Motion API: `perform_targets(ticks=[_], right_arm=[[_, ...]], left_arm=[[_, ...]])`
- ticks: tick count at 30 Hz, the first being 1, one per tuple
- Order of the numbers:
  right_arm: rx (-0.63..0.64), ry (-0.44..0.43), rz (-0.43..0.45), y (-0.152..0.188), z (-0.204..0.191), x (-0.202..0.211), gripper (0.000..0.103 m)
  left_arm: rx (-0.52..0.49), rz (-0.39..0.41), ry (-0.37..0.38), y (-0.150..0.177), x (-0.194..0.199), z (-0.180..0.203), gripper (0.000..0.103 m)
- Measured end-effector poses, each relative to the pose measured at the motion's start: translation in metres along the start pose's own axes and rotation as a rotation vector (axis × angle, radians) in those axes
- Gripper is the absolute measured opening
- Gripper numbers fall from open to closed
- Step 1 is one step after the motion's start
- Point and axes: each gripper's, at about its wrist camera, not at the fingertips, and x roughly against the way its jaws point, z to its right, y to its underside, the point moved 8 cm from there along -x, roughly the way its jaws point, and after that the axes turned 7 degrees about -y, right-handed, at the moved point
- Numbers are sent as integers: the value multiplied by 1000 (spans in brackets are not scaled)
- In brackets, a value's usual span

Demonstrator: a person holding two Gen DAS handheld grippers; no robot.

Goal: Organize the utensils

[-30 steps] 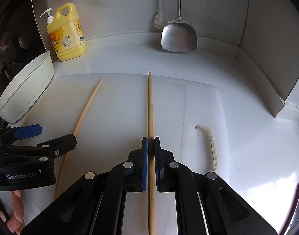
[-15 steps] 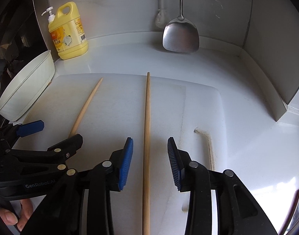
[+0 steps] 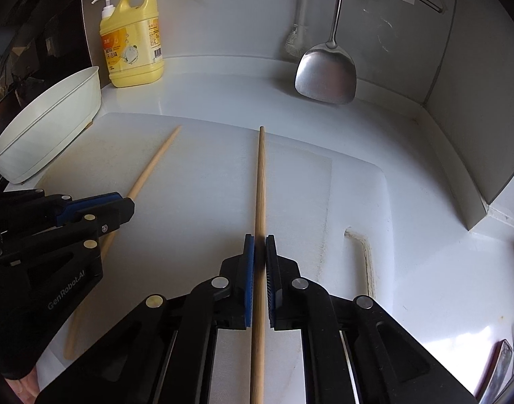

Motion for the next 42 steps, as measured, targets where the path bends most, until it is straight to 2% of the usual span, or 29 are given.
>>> perform_targets(ticks=[8, 15, 19, 23, 28, 36, 42], right_arm=[[-165, -84, -3, 0, 1, 9, 6], [-202, -119, 31, -14, -34, 34, 6], [-179, -142, 63, -34, -67, 49, 6], [-152, -193, 98, -65, -108, 56, 6], [-86, -253, 135, -108, -167, 54, 6], [-33, -381, 129, -164, -264, 22, 6], [2, -394, 83, -190, -313, -14, 6]], left_arm=[[25, -68, 89, 5, 1, -14, 7], [71, -42, 113, -5, 30, -66, 7], [103, 10, 92, -16, 53, -109, 7], [166, 57, 44, -28, 72, -168, 7], [214, 75, -35, -37, 84, -243, 7], [264, 74, -115, -44, 77, -340, 7], [274, 44, -111, -56, 53, -380, 7]])
